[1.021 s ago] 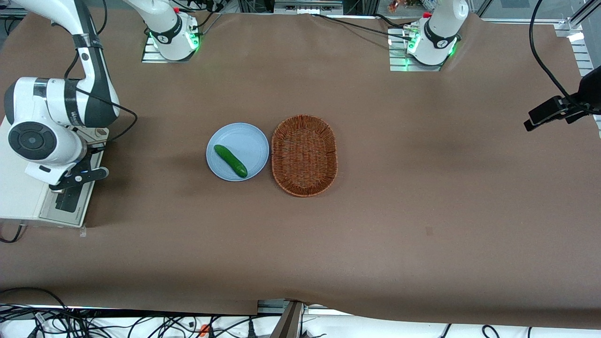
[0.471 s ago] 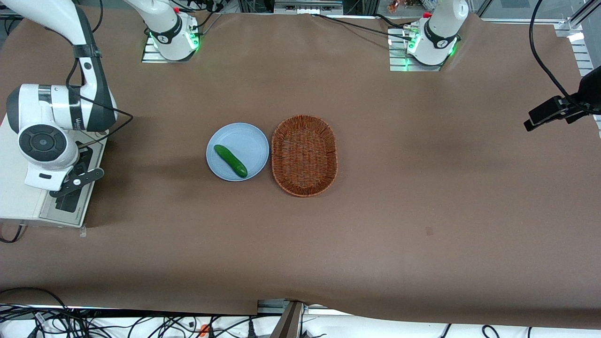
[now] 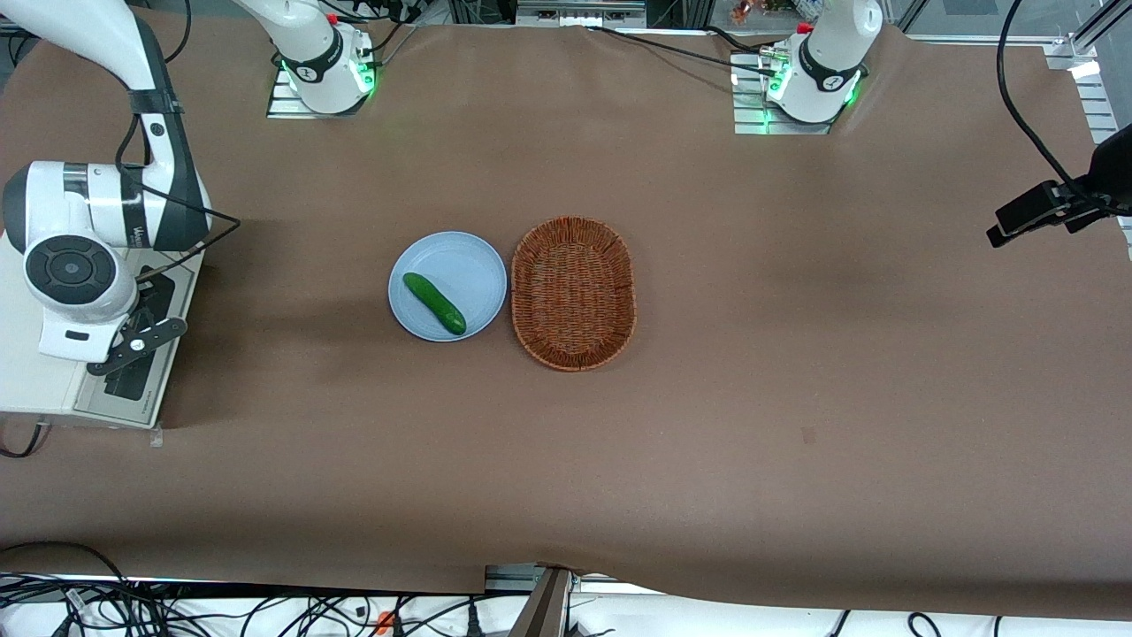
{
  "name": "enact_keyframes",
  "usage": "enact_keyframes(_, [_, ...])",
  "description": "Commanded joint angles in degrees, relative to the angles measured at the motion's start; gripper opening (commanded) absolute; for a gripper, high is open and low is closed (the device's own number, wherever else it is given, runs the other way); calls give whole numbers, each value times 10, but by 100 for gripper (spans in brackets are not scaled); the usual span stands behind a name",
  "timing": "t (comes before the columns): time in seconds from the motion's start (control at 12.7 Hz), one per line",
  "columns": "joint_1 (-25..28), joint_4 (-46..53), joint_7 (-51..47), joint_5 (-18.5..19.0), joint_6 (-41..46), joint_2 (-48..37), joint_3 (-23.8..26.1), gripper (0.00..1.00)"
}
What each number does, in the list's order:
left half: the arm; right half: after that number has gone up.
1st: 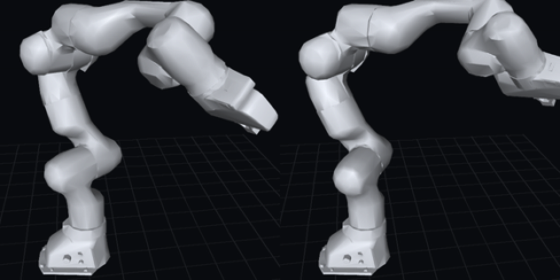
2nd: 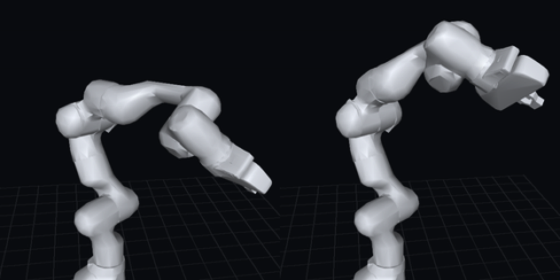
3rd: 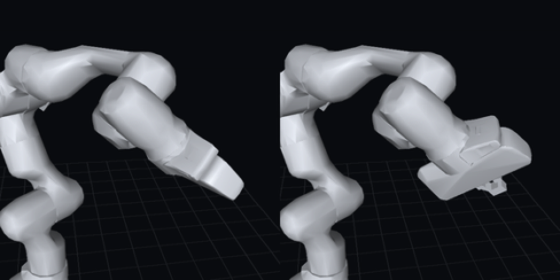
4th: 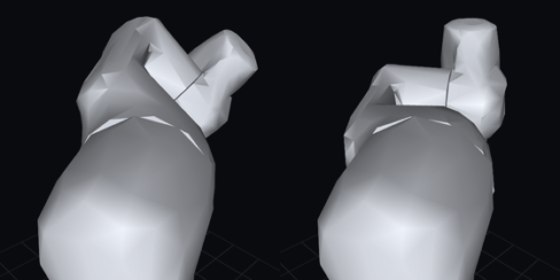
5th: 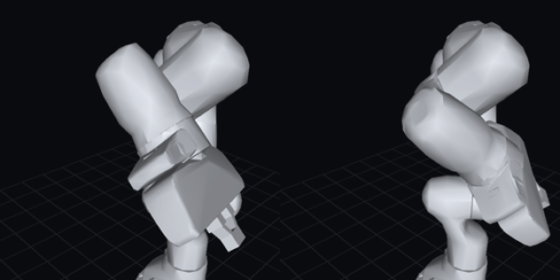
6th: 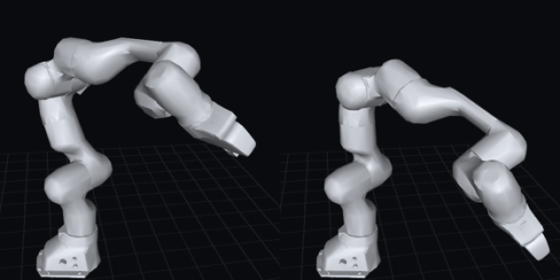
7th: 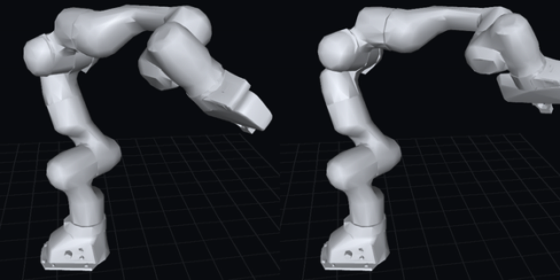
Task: Open oven door with right arm only
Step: 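Close the right gripper on the silver door handle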
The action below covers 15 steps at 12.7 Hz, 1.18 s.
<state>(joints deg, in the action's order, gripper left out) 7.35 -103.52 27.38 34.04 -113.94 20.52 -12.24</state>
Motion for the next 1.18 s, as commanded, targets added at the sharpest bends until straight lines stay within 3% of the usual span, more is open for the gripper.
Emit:
enact_keyframes(0.0, [-9,-9,7,12,-19,1,2,0])
enact_keyframes(0.63, [-9,-5,-4,0,-35,15,3,0])
enact_keyframes(0.94, [-4,1,-11,-45,-47,31,4,0])
enact_keyframes(1.1, [-3,1,-22,-48,-56,38,5,0])
